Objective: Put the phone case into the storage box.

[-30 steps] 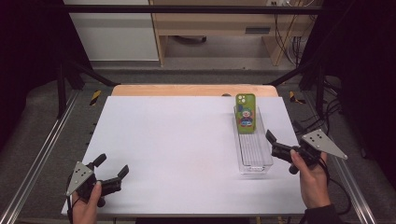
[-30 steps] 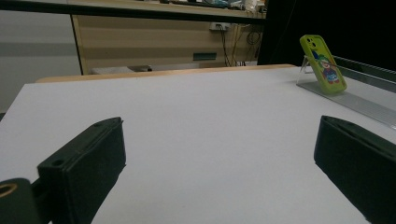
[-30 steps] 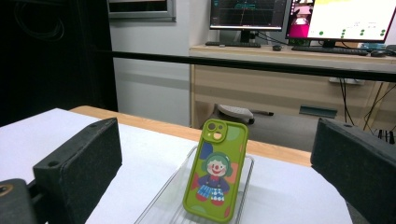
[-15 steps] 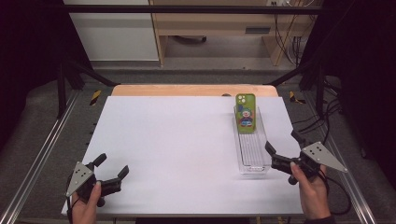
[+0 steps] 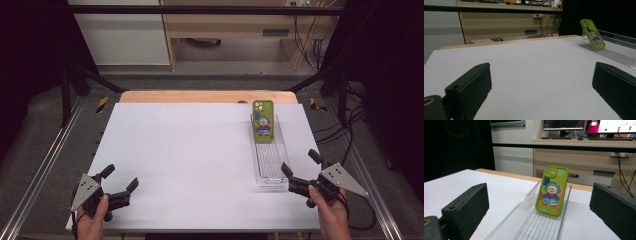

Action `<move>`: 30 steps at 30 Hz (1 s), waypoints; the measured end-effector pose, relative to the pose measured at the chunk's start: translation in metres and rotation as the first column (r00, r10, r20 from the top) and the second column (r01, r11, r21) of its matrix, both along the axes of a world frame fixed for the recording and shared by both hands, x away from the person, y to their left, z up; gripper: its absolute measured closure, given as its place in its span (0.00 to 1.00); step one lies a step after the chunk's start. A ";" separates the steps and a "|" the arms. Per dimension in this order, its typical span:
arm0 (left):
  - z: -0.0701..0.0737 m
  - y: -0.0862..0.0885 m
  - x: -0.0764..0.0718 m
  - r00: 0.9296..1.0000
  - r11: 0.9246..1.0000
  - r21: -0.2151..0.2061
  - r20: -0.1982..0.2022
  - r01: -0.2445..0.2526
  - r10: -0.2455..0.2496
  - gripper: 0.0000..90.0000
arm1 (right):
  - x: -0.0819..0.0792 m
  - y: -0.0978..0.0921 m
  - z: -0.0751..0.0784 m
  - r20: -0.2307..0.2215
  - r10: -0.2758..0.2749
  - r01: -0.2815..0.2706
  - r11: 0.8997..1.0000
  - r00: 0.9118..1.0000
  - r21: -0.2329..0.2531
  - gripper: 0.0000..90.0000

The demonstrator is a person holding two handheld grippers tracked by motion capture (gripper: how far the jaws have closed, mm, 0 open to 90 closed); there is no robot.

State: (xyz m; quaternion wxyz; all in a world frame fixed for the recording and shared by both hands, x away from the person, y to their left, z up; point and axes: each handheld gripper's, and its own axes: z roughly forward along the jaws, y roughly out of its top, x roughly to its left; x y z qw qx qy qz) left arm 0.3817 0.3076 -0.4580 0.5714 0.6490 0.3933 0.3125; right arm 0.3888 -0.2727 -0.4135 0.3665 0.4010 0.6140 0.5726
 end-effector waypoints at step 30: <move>0.000 -0.001 -0.008 1.000 1.000 0.004 0.007 0.011 -0.011 0.02 | 0.000 0.006 -0.043 -0.034 0.042 -0.043 0.999 0.999 -0.025 0.04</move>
